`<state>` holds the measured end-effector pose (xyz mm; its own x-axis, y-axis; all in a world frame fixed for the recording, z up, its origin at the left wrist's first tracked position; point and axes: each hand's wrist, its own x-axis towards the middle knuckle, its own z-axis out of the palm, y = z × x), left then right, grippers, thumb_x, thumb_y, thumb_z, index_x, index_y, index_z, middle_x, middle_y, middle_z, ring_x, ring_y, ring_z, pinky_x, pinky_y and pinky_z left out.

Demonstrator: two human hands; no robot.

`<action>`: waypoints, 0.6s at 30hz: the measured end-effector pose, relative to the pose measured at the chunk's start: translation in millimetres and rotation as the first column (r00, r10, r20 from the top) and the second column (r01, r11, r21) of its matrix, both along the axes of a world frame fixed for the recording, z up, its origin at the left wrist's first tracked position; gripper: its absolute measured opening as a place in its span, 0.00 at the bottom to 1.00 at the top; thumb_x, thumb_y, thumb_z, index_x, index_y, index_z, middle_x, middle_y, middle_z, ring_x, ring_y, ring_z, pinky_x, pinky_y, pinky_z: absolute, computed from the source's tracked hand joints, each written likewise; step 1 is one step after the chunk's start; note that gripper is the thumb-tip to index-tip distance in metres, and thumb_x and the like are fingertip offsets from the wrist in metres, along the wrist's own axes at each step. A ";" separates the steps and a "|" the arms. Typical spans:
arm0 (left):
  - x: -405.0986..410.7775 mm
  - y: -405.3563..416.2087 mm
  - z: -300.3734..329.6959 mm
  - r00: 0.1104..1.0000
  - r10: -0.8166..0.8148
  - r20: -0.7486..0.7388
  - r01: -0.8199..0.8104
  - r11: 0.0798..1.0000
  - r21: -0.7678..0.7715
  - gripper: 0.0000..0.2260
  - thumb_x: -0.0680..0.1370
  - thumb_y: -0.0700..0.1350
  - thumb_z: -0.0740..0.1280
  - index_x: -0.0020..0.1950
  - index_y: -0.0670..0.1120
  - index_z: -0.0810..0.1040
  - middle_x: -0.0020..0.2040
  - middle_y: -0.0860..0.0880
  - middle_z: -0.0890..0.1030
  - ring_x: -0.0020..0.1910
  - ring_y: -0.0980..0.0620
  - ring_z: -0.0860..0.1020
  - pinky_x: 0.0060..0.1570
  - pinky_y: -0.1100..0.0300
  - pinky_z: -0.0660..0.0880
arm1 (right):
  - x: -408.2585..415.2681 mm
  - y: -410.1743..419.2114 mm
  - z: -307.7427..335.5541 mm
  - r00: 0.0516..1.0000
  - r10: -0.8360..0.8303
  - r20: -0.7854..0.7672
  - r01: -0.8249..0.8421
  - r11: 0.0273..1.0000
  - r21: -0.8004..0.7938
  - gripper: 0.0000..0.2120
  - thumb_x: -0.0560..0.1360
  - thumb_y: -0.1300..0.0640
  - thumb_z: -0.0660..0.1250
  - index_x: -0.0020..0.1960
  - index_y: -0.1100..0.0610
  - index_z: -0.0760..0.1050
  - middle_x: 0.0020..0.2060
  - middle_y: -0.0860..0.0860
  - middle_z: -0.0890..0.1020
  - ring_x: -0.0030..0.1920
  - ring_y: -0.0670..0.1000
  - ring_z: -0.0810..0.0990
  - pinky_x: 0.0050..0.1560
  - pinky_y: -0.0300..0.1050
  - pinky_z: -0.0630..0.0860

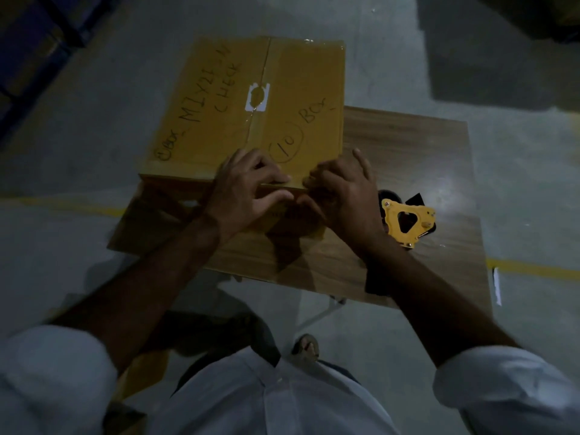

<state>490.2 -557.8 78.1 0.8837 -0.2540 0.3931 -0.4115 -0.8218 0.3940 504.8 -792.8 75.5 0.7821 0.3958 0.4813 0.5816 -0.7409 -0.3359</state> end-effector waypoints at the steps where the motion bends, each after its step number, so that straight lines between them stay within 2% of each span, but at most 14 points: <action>1: -1.4 -2.6 0.2 1.000 0.013 -0.007 -0.013 1.000 -0.006 0.16 0.73 0.56 0.77 0.56 0.50 0.85 0.54 0.49 0.79 0.54 0.46 0.76 0.54 0.51 0.72 | -3.1 0.8 -2.4 1.000 -0.017 -0.002 0.017 1.000 0.001 0.14 0.73 0.51 0.78 0.54 0.58 0.84 0.55 0.56 0.84 0.60 0.57 0.82 0.76 0.68 0.62; 5: -5.3 6.6 8.3 0.999 -0.012 -0.046 0.014 0.999 0.047 0.23 0.68 0.55 0.81 0.58 0.50 0.82 0.56 0.50 0.77 0.56 0.49 0.75 0.56 0.45 0.75 | -11.2 11.6 1.1 0.997 -0.072 0.021 0.074 0.994 -0.084 0.16 0.70 0.54 0.79 0.55 0.59 0.81 0.53 0.56 0.82 0.58 0.58 0.81 0.77 0.67 0.61; 8: -1.8 40.5 11.9 0.998 0.064 -0.024 -0.063 0.997 0.047 0.22 0.71 0.64 0.75 0.58 0.51 0.82 0.57 0.50 0.76 0.57 0.50 0.73 0.59 0.47 0.71 | -6.1 28.9 11.8 0.997 -0.073 0.000 0.072 0.990 -0.122 0.18 0.73 0.43 0.75 0.55 0.54 0.78 0.51 0.52 0.80 0.56 0.54 0.80 0.79 0.65 0.56; 10: -1.5 60.5 10.8 0.996 0.088 -0.012 -0.087 0.996 0.033 0.22 0.72 0.66 0.72 0.56 0.51 0.83 0.55 0.50 0.76 0.55 0.50 0.72 0.56 0.49 0.70 | -1.7 48.4 16.0 1.000 -0.017 -0.014 0.015 0.991 -0.133 0.18 0.74 0.41 0.74 0.57 0.52 0.80 0.52 0.51 0.81 0.57 0.53 0.81 0.79 0.65 0.57; 14: -4.1 64.1 9.1 0.999 0.047 -0.022 -0.047 0.999 -0.002 0.19 0.73 0.59 0.75 0.55 0.47 0.85 0.51 0.47 0.78 0.52 0.48 0.73 0.49 0.52 0.71 | -0.4 74.1 10.9 1.000 -0.006 0.012 0.007 0.996 -0.092 0.12 0.74 0.50 0.77 0.54 0.55 0.83 0.50 0.53 0.83 0.56 0.56 0.82 0.75 0.63 0.65; 18: -8.9 71.3 13.4 0.998 -0.001 -0.063 0.002 1.000 0.014 0.19 0.71 0.51 0.79 0.59 0.48 0.84 0.53 0.48 0.79 0.54 0.47 0.74 0.53 0.50 0.74 | -13.4 77.9 7.0 0.998 -0.069 -0.011 0.067 0.990 -0.127 0.14 0.73 0.53 0.74 0.56 0.57 0.81 0.52 0.55 0.82 0.57 0.58 0.81 0.75 0.61 0.64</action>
